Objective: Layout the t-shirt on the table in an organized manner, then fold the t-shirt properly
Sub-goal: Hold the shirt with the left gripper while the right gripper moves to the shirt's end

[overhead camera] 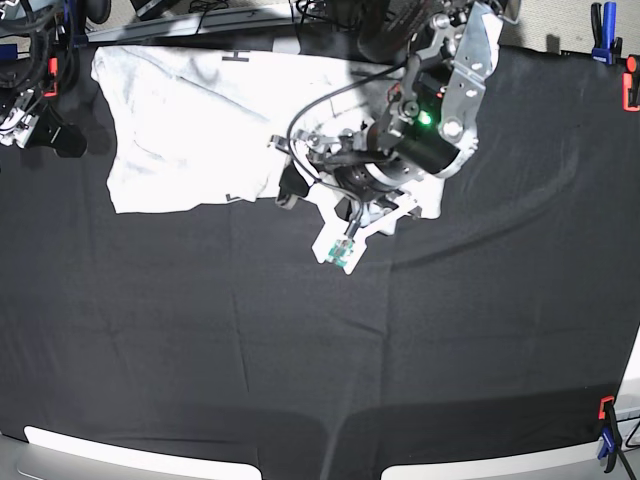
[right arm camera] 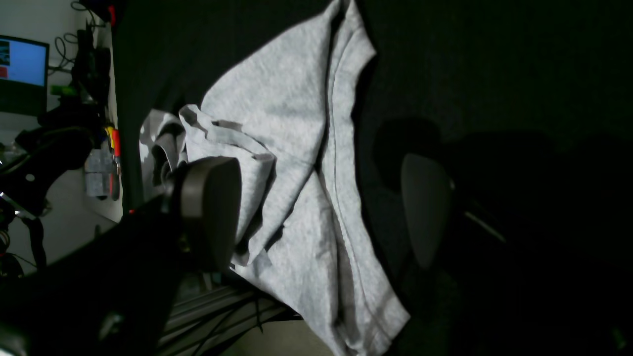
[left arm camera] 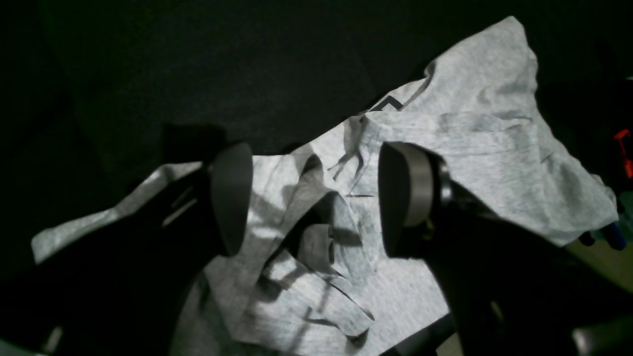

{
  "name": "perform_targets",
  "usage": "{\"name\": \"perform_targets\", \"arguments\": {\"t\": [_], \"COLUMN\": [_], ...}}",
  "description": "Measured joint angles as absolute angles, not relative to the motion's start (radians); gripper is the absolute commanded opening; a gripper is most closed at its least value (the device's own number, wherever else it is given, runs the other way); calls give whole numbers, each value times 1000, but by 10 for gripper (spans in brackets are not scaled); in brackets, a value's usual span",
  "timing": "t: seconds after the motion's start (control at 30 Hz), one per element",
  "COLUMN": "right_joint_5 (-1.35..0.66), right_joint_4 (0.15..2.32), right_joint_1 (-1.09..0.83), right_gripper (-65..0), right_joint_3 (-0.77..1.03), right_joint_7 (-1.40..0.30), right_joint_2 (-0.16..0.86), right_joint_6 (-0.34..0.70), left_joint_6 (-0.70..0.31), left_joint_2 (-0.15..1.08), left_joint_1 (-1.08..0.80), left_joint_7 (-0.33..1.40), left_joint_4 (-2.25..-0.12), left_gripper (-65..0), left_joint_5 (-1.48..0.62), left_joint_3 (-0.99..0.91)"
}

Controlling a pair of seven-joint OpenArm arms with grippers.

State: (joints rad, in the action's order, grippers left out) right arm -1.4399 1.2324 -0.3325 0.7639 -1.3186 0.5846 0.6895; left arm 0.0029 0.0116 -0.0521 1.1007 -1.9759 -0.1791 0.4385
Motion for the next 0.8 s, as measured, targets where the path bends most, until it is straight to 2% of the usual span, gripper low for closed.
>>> {"name": "perform_targets", "arguments": {"t": [0.27,0.6,0.8], "right_joint_5": [-1257,-1168,-1187], "right_joint_4": [1232,1232,1234], "right_joint_1": [-300,-233,-227], "right_gripper": [-178,-180,-180], "right_joint_3": [764,760,653], "right_joint_7": [-1311,-1318,-1309], "right_joint_2": [562,461,456], "right_joint_6": [690,690,694], "left_joint_6": [3,3,3], "left_joint_2": [12,12,12], "left_joint_1": [-52,-52,-52], "left_joint_7": [1101,1101,1101], "left_joint_4": [-1976,-1976,-1976], "left_gripper": [-278,-278,-278], "left_joint_5": [-179,-179,-179], "left_joint_3": [439,439,439]}}
